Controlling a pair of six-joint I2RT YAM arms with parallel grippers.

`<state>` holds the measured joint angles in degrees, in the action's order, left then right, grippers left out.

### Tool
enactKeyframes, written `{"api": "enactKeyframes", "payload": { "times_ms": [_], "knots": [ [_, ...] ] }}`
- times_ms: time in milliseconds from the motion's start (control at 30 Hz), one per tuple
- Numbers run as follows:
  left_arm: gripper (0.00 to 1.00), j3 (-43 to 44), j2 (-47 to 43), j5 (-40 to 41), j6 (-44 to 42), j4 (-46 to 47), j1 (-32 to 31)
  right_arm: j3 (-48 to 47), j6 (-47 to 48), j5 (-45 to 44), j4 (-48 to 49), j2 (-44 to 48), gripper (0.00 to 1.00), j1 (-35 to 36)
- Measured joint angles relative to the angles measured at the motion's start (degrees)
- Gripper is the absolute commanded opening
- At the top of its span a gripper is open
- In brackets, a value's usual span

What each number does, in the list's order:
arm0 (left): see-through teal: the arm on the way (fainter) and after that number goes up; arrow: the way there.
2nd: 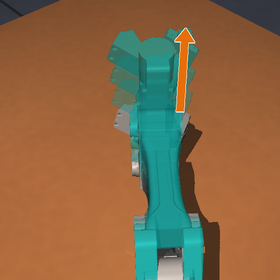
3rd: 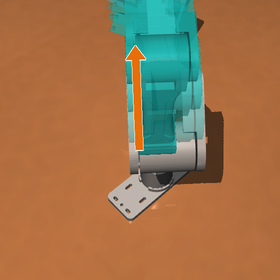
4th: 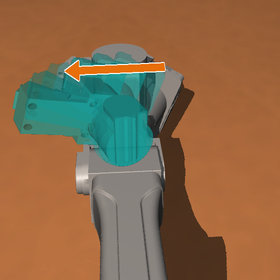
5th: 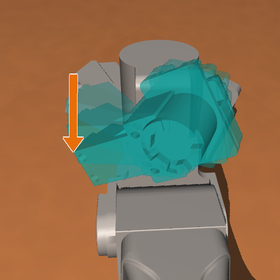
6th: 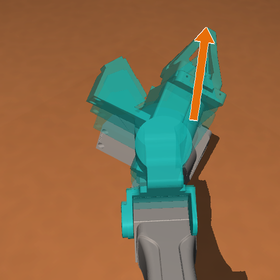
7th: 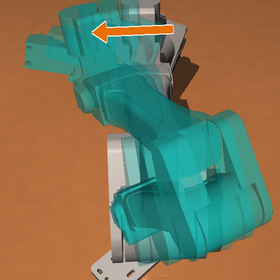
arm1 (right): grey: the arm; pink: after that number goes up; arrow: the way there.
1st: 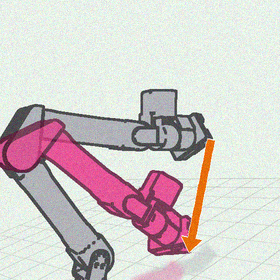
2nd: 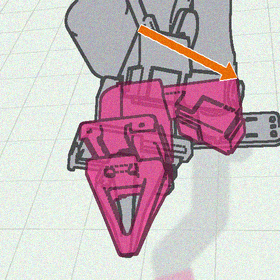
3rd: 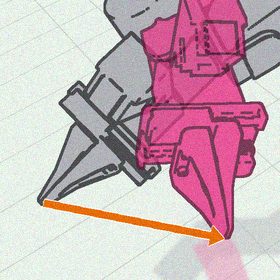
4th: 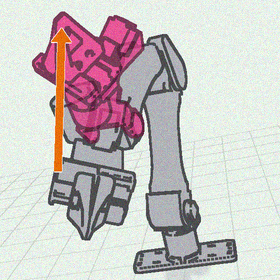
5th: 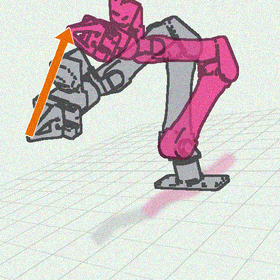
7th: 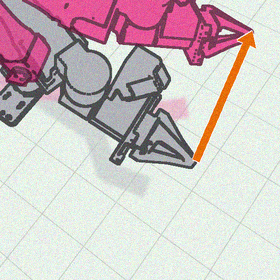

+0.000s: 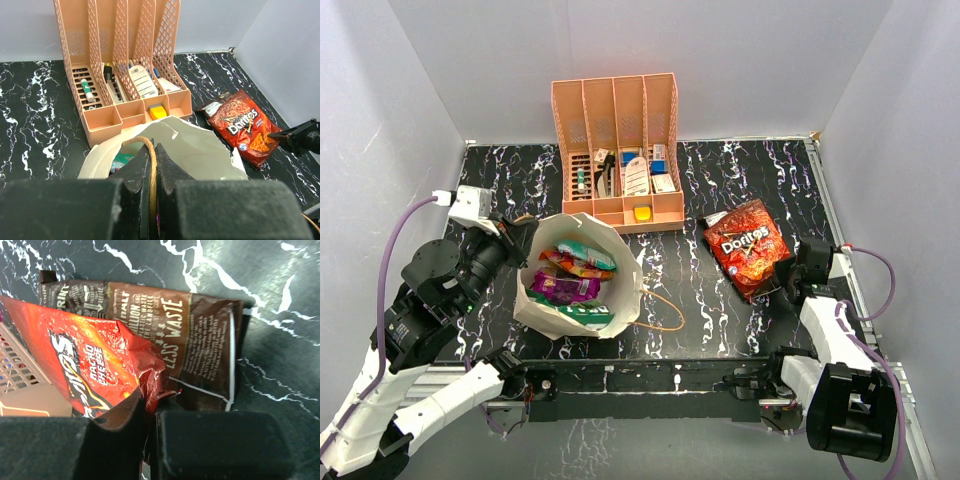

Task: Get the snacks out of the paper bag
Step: Place the snack at the center of the board, then take out the snack from the paper bag.

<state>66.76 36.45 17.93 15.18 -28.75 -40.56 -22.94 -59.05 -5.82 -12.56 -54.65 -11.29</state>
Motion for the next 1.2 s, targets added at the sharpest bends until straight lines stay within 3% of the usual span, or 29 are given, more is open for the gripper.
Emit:
{"api": "enactKeyframes", "payload": {
  "times_ms": [267, 467, 567, 633, 700, 800, 1200],
  "knots": [
    [0.0, -0.1, 0.0, -1.4, 1.1, 0.2, 0.0, 0.3, 3.8, -0.3, 0.0, 1.0, 0.08, -3.9],
    [0.0, -0.1, 0.3, -2.4, 2.9, 0.6, 0.0, 0.3, 8.2, -0.7, 0.4, -1.1, 0.24, -4.6],
    [0.0, 0.0, 1.4, -2.4, 4.3, 0.7, 0.0, 0.3, 10.4, -0.2, 0.7, -2.0, 0.36, -4.6],
    [0.0, 0.0, 2.2, -2.4, 5.2, 1.0, 0.0, 0.3, 11.8, -0.2, 0.5, -2.9, 0.49, -4.6],
    [0.0, 0.1, 2.9, -2.4, 6.3, 1.1, 0.0, -0.4, 13.7, -0.9, -1.3, -3.5, 0.7, -4.6],
    [0.0, 1.1, 4.2, -2.5, 8.5, 1.2, 0.0, -2.6, 16.6, -3.8, -5.0, -2.8, 0.83, -4.6],
    [0.0, 4.5, 5.1, -2.5, 13.8, 0.0, 0.0, -18.3, 22.7, -4.9, -13.6, 1.1, 0.86, -4.6]
  ]
}}
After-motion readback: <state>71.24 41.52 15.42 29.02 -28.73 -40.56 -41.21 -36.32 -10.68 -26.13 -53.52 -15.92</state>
